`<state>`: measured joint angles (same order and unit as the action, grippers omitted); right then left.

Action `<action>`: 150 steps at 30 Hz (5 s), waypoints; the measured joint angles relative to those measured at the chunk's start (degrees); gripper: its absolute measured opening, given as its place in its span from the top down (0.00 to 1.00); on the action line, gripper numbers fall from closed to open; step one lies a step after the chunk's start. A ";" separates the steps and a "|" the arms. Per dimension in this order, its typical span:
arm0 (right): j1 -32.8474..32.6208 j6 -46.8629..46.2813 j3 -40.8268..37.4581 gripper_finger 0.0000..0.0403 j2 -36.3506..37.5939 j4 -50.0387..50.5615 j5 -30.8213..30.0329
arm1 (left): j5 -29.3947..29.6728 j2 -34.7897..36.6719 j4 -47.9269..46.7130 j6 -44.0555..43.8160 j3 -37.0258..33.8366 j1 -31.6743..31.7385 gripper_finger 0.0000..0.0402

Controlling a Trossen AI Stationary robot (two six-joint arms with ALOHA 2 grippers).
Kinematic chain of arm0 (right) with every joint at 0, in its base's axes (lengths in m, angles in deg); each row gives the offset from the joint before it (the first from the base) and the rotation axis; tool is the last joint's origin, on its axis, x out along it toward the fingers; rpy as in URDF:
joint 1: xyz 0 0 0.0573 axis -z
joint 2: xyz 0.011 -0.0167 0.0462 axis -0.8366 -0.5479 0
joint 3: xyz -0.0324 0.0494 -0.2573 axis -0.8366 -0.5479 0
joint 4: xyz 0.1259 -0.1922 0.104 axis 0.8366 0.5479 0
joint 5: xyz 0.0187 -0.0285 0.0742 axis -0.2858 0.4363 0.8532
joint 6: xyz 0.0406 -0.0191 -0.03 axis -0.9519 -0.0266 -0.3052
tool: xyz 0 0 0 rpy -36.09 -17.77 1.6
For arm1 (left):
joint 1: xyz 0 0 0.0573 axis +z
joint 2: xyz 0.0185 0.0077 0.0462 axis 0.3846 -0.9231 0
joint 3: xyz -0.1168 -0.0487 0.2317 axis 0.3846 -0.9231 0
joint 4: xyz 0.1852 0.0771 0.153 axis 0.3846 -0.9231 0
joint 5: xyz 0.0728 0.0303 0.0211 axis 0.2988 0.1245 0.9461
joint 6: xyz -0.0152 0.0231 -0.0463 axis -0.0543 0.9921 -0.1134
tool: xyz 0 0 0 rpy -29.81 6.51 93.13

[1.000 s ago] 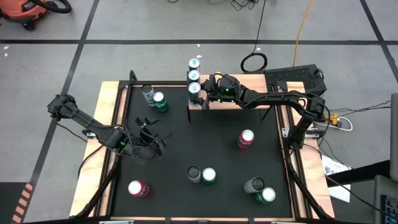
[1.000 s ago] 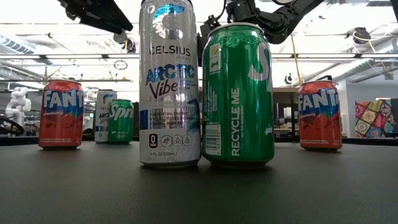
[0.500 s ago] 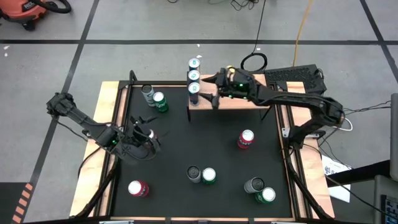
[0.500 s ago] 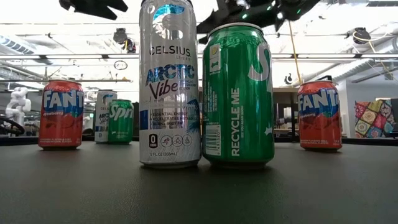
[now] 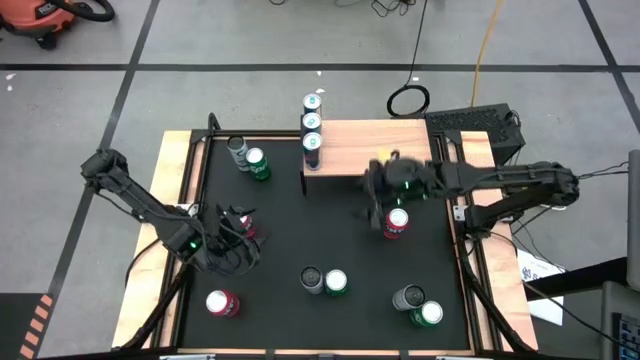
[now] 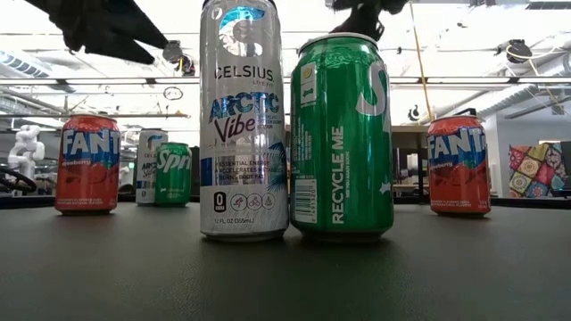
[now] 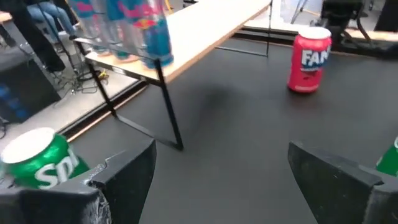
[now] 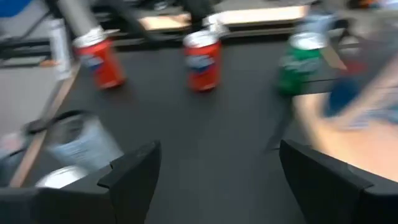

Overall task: Place canned beverage on shelf
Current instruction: Put the top right green soda can on the shelf

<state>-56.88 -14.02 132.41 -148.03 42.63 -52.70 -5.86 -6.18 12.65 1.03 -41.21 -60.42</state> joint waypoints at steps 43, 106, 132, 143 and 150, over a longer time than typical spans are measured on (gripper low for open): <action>-12.61 3.49 -0.04 0.21 2.28 1.64 -15.20 | -11.29 -10.39 4.57 -29.43 0.46 50.33 0.11; -11.85 6.45 -0.04 0.21 2.32 4.00 -14.94 | -12.29 -23.50 -1.07 -33.97 5.40 54.47 0.11; -11.85 5.93 -0.04 0.21 2.32 4.95 -14.95 | -12.84 -24.30 -2.16 -29.30 5.40 52.30 0.36; -11.85 3.47 -0.04 0.21 2.30 4.49 -14.96 | -13.27 -21.34 -11.12 -36.86 5.40 35.75 0.36; -11.85 3.21 -0.04 0.21 2.30 2.51 -14.96 | -11.94 -21.87 -5.80 -38.65 5.40 28.05 0.36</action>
<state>-68.72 -10.81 132.36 -145.73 45.14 -67.66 -17.80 -28.04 6.85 -37.62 -35.81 -32.37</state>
